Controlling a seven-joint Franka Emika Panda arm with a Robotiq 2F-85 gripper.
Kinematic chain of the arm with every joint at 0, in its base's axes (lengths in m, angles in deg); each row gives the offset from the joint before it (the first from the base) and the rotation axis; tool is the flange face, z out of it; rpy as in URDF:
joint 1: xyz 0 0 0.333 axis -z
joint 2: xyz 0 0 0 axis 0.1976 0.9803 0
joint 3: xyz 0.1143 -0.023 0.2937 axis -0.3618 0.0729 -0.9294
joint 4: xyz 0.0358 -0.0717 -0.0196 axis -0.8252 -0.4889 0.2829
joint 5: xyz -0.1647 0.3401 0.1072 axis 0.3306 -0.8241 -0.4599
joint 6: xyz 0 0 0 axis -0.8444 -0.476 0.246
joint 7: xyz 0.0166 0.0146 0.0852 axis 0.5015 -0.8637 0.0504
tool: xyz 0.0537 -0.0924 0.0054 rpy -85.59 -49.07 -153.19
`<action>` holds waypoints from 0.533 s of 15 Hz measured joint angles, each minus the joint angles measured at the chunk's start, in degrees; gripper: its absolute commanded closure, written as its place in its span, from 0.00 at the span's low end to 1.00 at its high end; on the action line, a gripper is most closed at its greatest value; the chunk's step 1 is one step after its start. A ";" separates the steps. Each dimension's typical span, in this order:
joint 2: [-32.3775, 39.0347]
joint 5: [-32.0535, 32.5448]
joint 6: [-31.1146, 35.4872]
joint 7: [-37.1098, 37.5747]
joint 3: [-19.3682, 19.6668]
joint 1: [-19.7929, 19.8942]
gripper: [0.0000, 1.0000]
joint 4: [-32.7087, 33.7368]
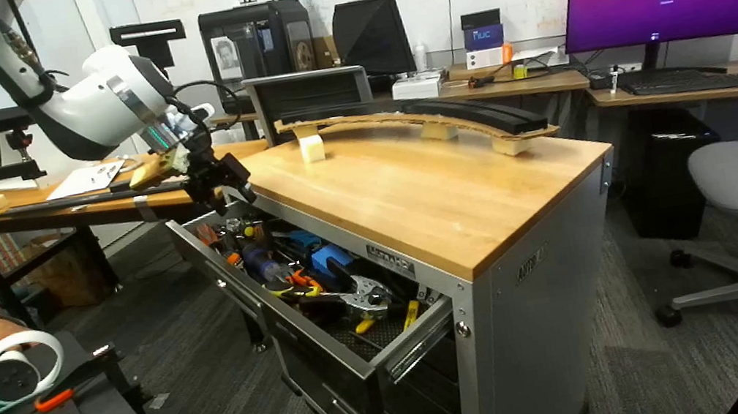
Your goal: Put the screwdriver inside the open drawer, close the open drawer
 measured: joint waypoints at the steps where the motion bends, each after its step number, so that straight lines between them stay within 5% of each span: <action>1: -0.33 -1.02 -0.96 -0.75 -0.22 0.21 0.00 0.06; 8: -1.23 -28.41 -16.72 -11.01 -2.94 3.13 0.00 -0.43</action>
